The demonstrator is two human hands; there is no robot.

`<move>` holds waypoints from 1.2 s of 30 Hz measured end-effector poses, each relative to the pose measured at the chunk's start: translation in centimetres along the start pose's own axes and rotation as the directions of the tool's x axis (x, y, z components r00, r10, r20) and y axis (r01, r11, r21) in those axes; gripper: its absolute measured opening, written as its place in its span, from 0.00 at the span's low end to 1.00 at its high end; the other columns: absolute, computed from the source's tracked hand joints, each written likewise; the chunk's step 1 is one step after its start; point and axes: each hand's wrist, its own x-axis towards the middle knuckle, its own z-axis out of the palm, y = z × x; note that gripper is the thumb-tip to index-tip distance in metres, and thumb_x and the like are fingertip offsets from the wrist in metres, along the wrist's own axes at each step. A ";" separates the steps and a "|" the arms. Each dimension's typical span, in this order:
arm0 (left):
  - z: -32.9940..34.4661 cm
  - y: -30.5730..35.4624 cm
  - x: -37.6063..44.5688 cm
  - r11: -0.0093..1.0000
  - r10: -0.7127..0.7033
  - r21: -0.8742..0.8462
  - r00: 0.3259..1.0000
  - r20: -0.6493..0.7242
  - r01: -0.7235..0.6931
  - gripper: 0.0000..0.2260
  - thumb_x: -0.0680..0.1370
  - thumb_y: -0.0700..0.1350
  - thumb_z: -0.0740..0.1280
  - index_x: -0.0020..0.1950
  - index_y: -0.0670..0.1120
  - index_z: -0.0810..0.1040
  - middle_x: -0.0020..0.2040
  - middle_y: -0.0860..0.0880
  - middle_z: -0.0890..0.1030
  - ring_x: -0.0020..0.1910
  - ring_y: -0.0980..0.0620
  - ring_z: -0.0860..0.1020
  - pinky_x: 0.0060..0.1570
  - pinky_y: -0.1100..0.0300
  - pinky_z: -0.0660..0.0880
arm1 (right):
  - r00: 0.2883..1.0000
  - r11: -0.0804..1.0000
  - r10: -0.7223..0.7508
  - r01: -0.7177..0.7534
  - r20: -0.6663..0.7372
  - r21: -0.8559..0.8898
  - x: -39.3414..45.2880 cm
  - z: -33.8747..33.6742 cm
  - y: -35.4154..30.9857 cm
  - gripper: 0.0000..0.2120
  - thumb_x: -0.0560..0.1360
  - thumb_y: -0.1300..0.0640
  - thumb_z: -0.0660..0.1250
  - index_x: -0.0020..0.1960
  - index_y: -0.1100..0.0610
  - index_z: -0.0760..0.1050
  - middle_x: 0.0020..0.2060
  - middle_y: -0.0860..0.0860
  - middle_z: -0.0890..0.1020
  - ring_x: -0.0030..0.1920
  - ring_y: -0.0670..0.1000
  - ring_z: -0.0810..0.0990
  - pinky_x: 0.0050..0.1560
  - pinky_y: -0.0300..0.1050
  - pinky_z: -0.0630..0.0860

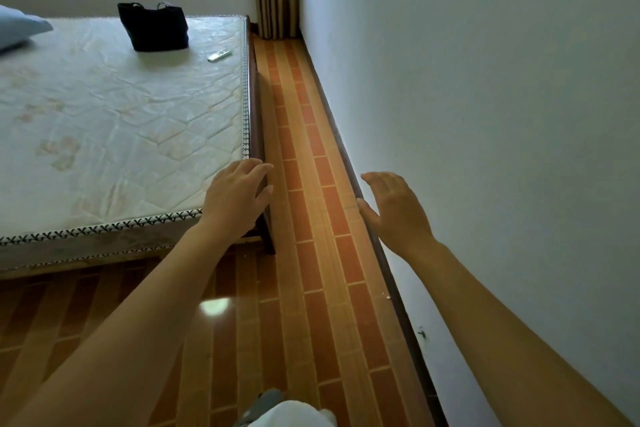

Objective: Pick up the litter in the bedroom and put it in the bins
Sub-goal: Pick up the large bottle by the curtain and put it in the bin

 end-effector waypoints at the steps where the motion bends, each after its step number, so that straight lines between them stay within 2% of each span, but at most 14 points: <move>1: 0.2 0.0 0.5 1.000 -0.010 0.010 1.000 0.005 0.010 0.17 0.78 0.46 0.62 0.66 0.44 0.72 0.65 0.45 0.75 0.65 0.44 0.70 0.62 0.49 0.68 | 1.000 1.000 -0.001 0.001 0.005 -0.002 0.5 -0.1 0.4 0.21 0.78 0.51 0.60 0.68 0.59 0.67 0.66 0.56 0.72 0.68 0.56 0.68 0.68 0.50 0.65; 5: 1.2 -0.3 3.2 0.998 -0.065 0.027 0.998 0.025 0.064 0.17 0.78 0.46 0.61 0.67 0.45 0.71 0.67 0.45 0.73 0.67 0.44 0.69 0.63 0.49 0.67 | 0.999 1.000 -0.008 0.008 0.035 -0.006 3.3 -0.1 2.2 0.21 0.78 0.50 0.59 0.68 0.58 0.66 0.67 0.56 0.72 0.69 0.56 0.67 0.68 0.49 0.64; 11: 3.9 -1.8 10.1 0.998 -0.062 0.015 0.998 0.029 0.061 0.17 0.78 0.47 0.61 0.67 0.45 0.71 0.66 0.45 0.74 0.66 0.45 0.70 0.63 0.49 0.67 | 0.998 1.000 0.006 -0.004 0.055 -0.031 10.0 0.7 5.0 0.21 0.78 0.50 0.59 0.68 0.58 0.66 0.67 0.55 0.72 0.68 0.55 0.68 0.68 0.48 0.64; 25: 6.5 -9.0 35.4 1.000 -0.011 -0.006 1.000 0.023 0.011 0.17 0.78 0.46 0.63 0.66 0.44 0.72 0.65 0.45 0.75 0.65 0.45 0.71 0.63 0.49 0.68 | 0.995 0.995 0.094 -0.094 -0.018 -0.016 35.8 1.9 8.5 0.22 0.78 0.49 0.58 0.69 0.57 0.66 0.67 0.55 0.72 0.69 0.55 0.67 0.68 0.49 0.64; 36: 10.6 -14.2 53.5 0.998 -0.068 0.005 0.998 -0.005 0.068 0.16 0.77 0.45 0.63 0.65 0.43 0.72 0.64 0.45 0.76 0.64 0.44 0.72 0.62 0.49 0.69 | 0.998 0.998 0.056 -0.056 0.007 -0.001 56.0 4.8 13.2 0.23 0.77 0.48 0.58 0.69 0.57 0.65 0.68 0.55 0.71 0.69 0.55 0.67 0.69 0.50 0.64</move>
